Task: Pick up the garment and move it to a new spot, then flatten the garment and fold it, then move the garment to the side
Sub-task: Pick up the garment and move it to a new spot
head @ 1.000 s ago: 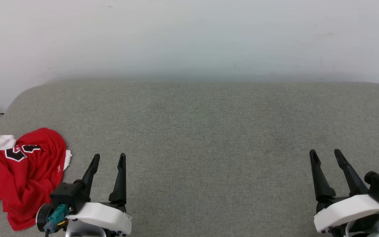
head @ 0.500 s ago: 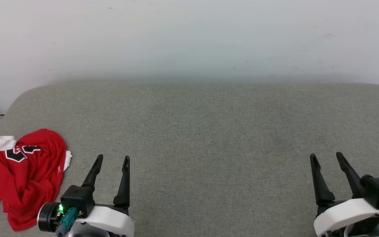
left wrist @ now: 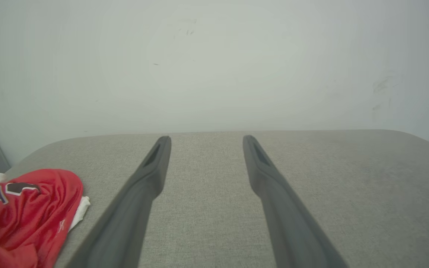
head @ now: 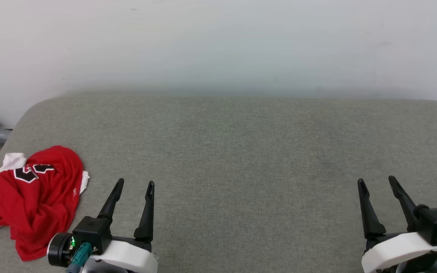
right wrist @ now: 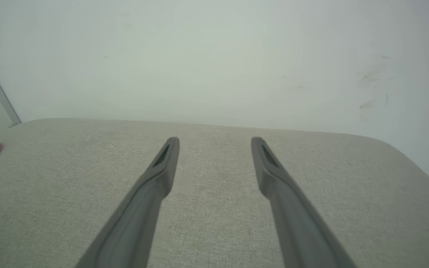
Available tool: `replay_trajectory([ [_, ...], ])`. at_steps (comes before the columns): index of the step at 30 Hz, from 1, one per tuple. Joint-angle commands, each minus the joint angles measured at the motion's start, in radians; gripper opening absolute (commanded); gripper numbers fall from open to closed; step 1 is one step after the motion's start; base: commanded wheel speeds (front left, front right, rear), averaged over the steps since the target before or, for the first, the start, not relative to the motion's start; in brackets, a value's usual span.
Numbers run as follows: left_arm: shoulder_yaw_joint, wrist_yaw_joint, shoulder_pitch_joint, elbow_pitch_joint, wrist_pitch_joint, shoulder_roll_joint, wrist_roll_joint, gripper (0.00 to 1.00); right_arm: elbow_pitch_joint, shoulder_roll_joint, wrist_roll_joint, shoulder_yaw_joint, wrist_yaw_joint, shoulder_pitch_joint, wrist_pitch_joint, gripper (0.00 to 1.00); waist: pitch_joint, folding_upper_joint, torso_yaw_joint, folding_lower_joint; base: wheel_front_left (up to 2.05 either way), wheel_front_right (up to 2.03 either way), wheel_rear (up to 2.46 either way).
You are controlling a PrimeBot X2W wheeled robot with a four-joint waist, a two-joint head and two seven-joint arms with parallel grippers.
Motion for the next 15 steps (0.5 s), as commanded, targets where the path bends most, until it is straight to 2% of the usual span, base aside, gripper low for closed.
replay_trajectory([
  [1,0.010,-0.009,0.012,0.002,-0.010,-0.004,0.013,1.00,-0.012,0.003,-0.015,0.004,0.000,0.010,-0.009,1.00,0.000,-0.0001,0.014,-0.0001,0.00,0.00,0.00],
  [10,0.053,-0.039,-0.001,-0.008,-0.026,-0.027,0.054,1.00,-0.027,0.003,-0.059,0.031,0.000,0.015,-0.014,1.00,0.004,-0.0001,0.115,-0.0001,0.00,0.00,0.00],
  [15,0.083,-0.050,-0.001,-0.005,-0.024,-0.039,0.041,1.00,-0.019,0.003,-0.038,0.051,0.000,0.001,-0.019,1.00,0.008,-0.0001,0.188,-0.0001,0.00,0.00,0.00],
])
